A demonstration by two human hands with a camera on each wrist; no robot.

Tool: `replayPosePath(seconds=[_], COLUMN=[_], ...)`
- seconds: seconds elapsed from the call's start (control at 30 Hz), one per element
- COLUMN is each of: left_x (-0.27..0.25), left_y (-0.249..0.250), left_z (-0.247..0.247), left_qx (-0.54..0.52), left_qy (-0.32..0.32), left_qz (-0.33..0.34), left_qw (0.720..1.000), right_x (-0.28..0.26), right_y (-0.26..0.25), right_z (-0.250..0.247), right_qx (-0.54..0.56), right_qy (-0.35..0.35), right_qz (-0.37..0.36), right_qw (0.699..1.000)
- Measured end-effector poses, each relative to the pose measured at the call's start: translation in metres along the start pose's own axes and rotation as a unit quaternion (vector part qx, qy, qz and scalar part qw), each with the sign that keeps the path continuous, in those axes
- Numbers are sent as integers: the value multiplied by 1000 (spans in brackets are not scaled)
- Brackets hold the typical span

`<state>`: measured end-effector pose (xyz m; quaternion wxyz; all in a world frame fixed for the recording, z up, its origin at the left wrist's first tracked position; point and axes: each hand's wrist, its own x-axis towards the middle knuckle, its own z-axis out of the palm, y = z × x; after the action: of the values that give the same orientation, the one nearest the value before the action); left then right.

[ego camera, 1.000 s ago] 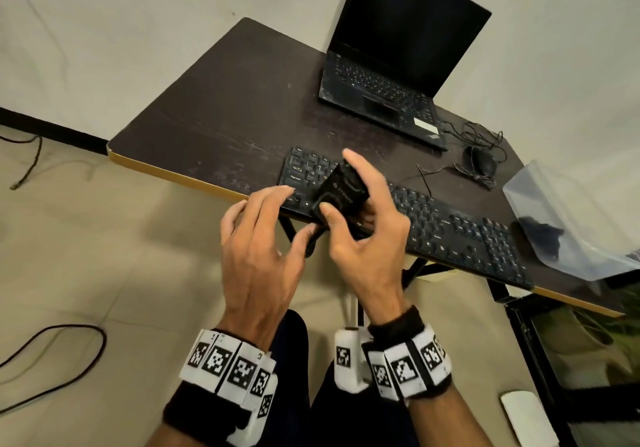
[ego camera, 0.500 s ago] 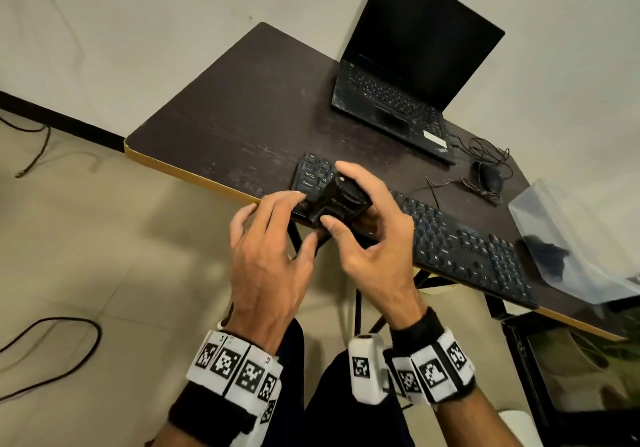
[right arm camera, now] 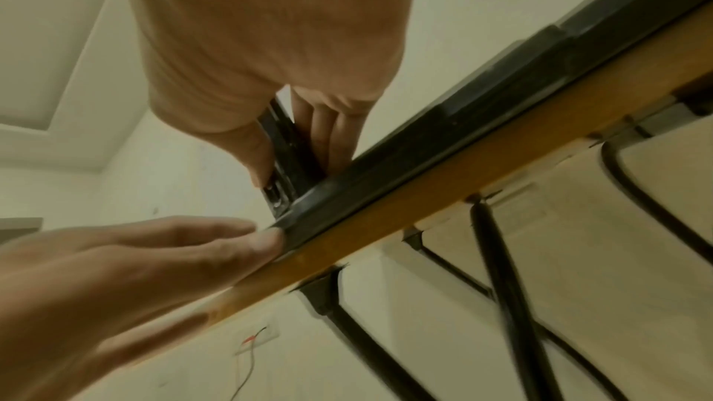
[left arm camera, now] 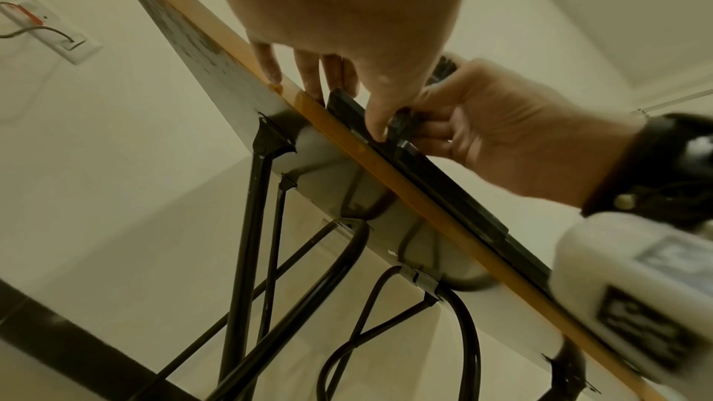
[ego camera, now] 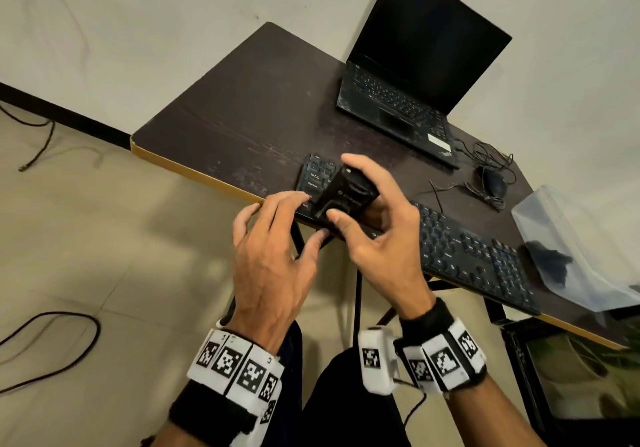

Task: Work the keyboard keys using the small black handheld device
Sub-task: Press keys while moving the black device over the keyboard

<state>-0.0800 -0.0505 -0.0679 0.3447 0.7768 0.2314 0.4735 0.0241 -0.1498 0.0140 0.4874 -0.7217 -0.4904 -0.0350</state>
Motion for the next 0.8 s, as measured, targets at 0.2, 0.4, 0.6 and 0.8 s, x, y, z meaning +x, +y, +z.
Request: replayPosePath(seconds=[0.2,0.4,0.6,0.8], left_x=[0,-1,0,3], left_y=[3,2,2,0], left_z=[0,0,-1,-2], left_qx=[3,14,20,38], left_qy=[3,-3,-5,-9], left_qz=[-2,7,13,19], left_qw=[1000,1000,1000,999], right_x=[1,8,13,-2], right_y=[2,9,11,-2], right_z=[-7,-15,-21,-22], right_qx=[-8,-25,-46,9], right_qy=[27,51,47,21], right_qz=[9,51,68,73], right_qw=[1000,997,995,997])
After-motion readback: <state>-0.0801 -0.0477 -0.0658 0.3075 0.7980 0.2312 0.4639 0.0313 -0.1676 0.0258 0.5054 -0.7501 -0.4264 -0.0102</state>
